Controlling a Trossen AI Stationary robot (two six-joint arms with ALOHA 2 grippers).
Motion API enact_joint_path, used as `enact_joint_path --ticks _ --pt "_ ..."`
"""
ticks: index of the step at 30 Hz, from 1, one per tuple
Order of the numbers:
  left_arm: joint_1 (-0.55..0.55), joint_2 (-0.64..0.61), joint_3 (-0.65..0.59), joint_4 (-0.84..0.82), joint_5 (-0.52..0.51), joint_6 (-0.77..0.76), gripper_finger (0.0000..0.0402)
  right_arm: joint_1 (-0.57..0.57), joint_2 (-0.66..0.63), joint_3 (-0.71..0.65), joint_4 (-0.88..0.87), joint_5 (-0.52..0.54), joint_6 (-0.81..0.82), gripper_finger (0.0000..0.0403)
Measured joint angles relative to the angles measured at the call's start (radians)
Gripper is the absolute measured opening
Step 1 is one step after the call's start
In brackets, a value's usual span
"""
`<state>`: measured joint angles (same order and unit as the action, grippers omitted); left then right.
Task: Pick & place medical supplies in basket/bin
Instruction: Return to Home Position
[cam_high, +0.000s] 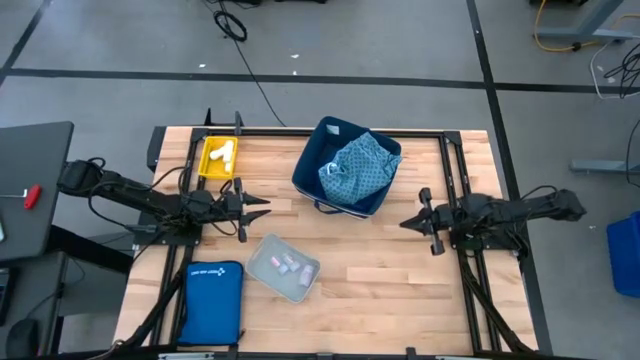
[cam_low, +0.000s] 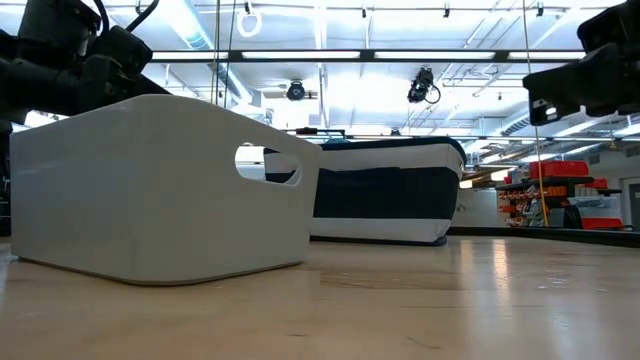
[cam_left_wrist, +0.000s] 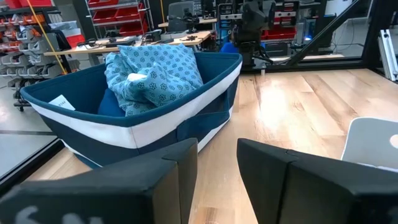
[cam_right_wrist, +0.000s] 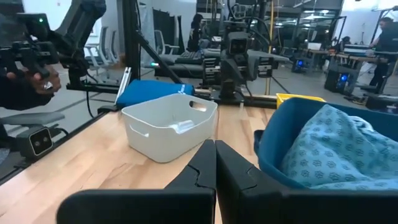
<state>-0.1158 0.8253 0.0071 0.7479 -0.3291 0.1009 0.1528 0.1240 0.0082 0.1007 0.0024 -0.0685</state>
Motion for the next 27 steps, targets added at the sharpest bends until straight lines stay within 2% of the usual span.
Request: enact_joint_path --ticks 4,13,21,27 --pt "0.0 0.0 0.0 0.0 -0.003 -0.001 0.012 0.0 -0.123 0.0 -0.093 0.002 0.0 0.0" --pt "0.0 0.0 0.0 -0.007 -0.003 -0.008 0.012 0.0 -0.12 0.0 -0.092 0.001 -0.015 0.0" --pt "0.0 0.0 0.0 -0.005 -0.002 -0.017 0.012 0.0 -0.119 0.0 -0.088 0.052 -0.012 0.0003" --pt "0.0 -0.002 0.0 0.075 0.08 -0.03 0.012 0.0 -0.118 0.0 -0.088 0.053 0.004 0.0015"
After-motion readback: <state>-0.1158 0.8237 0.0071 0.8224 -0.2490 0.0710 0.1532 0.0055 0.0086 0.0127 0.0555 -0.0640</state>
